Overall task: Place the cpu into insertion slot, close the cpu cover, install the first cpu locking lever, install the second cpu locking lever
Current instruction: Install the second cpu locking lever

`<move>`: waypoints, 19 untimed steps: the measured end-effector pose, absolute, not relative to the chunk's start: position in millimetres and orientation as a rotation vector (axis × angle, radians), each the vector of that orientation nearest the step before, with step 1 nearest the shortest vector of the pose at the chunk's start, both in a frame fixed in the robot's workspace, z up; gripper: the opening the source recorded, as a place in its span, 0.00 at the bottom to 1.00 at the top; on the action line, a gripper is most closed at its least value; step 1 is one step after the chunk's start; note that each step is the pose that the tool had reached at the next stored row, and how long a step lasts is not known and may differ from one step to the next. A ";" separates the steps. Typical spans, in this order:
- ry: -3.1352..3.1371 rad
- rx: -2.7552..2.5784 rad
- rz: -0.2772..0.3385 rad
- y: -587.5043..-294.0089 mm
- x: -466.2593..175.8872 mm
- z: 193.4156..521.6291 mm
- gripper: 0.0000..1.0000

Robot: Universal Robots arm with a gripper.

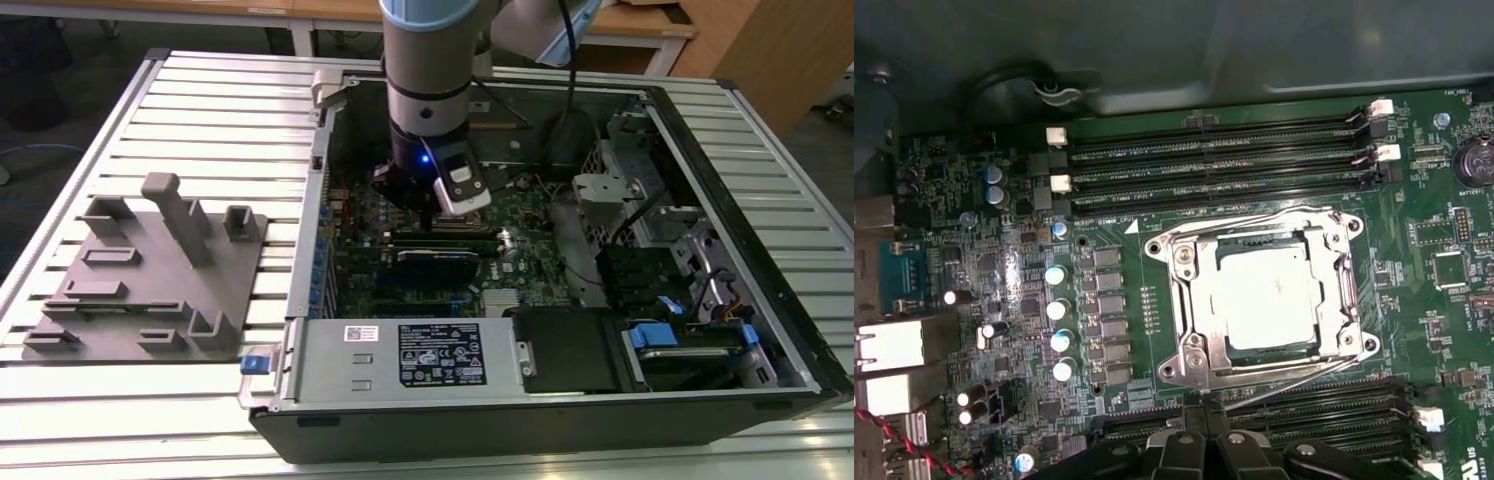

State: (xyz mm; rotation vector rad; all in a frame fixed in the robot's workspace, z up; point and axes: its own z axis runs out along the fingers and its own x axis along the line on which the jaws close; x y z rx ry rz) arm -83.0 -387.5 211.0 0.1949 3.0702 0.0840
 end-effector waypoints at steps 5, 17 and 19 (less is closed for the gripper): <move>3.070 0.195 0.087 -391.0 -83.0 210.9 0.11; 3.070 0.197 0.145 -397.1 -85.1 208.5 0.11; 3.070 0.197 0.162 -397.1 -86.5 208.1 0.11</move>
